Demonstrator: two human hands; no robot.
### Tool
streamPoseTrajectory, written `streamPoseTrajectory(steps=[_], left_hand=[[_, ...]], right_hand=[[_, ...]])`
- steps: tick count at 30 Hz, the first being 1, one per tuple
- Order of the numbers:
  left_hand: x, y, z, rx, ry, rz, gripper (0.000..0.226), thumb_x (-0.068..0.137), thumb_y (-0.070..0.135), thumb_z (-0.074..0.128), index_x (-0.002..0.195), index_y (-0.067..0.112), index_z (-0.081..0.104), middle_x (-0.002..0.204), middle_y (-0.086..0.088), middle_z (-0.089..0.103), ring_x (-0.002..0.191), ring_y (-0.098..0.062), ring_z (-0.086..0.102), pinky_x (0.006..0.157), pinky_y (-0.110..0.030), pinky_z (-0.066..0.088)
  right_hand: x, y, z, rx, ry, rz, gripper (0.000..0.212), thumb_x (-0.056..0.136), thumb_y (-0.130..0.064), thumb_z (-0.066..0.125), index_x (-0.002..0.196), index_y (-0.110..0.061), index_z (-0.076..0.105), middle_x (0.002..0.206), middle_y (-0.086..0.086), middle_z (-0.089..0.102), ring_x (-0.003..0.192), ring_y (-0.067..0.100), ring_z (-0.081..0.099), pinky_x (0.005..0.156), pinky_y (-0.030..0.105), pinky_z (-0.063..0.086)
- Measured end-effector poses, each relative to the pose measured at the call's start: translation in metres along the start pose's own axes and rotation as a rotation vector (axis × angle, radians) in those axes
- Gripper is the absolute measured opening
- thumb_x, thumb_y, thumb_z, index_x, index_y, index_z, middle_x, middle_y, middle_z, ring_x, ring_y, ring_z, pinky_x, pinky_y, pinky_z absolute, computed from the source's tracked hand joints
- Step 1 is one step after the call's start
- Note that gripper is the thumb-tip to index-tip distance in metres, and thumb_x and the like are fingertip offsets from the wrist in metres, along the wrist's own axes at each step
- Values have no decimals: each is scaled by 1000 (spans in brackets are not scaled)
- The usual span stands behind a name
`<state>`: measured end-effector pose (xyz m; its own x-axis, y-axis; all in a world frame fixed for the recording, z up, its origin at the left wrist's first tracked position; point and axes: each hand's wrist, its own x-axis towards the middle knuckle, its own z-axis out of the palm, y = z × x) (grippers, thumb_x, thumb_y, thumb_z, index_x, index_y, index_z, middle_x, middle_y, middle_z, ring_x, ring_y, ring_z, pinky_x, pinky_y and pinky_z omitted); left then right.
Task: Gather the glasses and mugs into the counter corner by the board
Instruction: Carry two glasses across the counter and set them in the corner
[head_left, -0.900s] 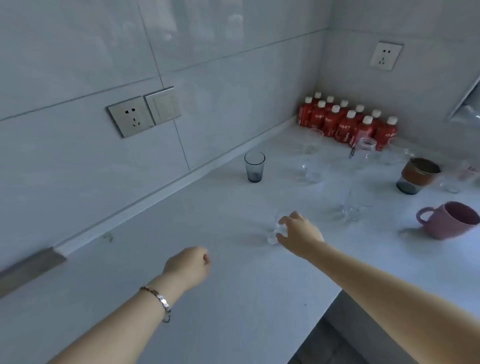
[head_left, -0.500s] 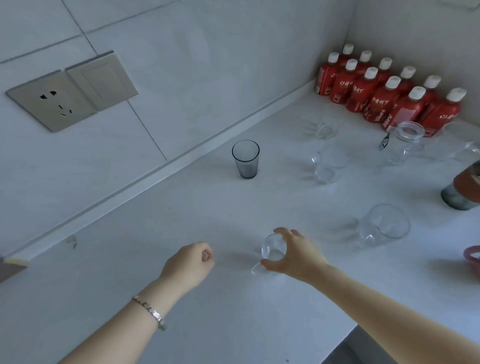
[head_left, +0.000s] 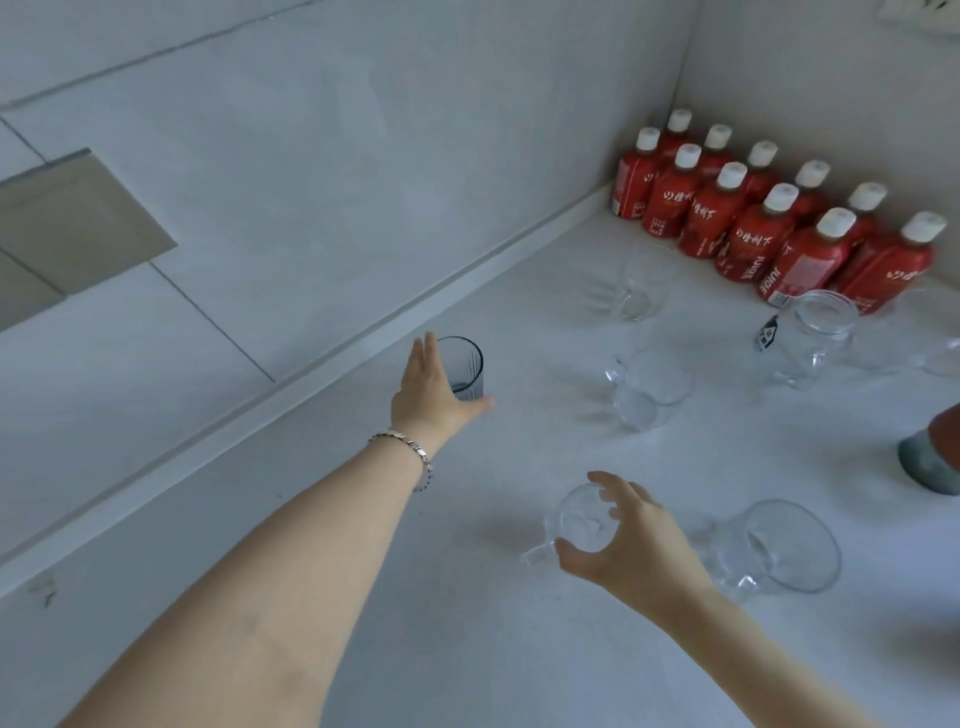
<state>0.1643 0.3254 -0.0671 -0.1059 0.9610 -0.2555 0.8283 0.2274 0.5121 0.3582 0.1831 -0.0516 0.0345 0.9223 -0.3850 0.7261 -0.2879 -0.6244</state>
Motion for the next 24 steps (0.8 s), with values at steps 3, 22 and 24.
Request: streamPoseTrajectory(steps=[3,22,24], left_hand=[[11,6,4,-30,74,-38,94,71,37,76,144,9,23,148,-10,29,133,-28,42,100,-42,43],[-295,-254,-123,-130,251,-258,101,41,54,71,131,15,45,127,2,50,116,-15,52,95,-24,39],[-333,-303,-140,-161,307,-348,93,52,33,85,133,14,44,129,-1,49,118,-17,50,95,-22,35]], right_hand=[[6,-2,-3,3,13,2,82,67,-40,77,138,-24,39,129,1,52,115,20,56,95,29,47],[-86,-151,136,-401,-353,-486,79,69,-50,69,137,-32,35,130,-5,49,114,18,55,89,27,46],[-112,-181,171,-438,-405,-550,79,69,-50,70,137,-33,35,130,-5,49,114,18,55,90,27,46]])
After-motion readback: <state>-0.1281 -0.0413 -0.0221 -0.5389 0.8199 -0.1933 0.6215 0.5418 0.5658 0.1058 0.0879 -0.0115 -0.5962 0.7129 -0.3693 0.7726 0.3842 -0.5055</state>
